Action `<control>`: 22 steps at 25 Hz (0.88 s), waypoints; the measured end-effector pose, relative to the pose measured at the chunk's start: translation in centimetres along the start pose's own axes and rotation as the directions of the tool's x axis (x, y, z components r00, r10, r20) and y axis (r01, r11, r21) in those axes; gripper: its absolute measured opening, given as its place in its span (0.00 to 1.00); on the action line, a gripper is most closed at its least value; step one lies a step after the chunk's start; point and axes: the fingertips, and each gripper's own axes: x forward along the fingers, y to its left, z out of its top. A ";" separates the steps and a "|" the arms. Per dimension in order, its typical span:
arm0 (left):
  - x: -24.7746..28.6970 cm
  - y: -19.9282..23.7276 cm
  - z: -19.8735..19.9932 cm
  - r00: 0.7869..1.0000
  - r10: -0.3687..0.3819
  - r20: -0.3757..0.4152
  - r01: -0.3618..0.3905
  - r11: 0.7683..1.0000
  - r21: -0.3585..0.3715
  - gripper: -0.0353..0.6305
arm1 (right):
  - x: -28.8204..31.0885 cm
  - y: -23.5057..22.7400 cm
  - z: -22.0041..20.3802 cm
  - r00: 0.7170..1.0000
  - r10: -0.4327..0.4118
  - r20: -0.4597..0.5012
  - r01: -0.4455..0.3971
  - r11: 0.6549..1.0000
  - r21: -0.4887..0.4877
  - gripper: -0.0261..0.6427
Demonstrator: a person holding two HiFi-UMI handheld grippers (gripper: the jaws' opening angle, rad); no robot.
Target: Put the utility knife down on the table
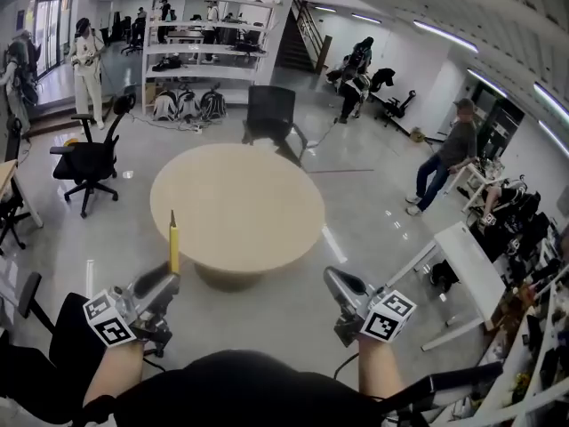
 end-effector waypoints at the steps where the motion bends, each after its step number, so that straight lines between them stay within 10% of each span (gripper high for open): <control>1: -0.4 0.9 0.5 1.000 0.005 0.003 -0.005 1.000 0.001 0.23 | 1.2 0.1 0.0 1.000 0.005 -0.005 -0.005 1.000 -0.001 0.06; 13: -2.2 7.8 1.7 0.991 0.127 0.047 -0.127 0.992 0.003 0.23 | 9.2 -4.0 0.3 0.996 0.075 -0.039 -0.075 0.997 0.000 0.06; 22: 4.5 14.8 1.7 0.962 0.262 0.073 -0.266 0.963 0.054 0.23 | 18.0 -16.1 1.1 0.977 0.211 -0.031 -0.209 0.976 0.064 0.06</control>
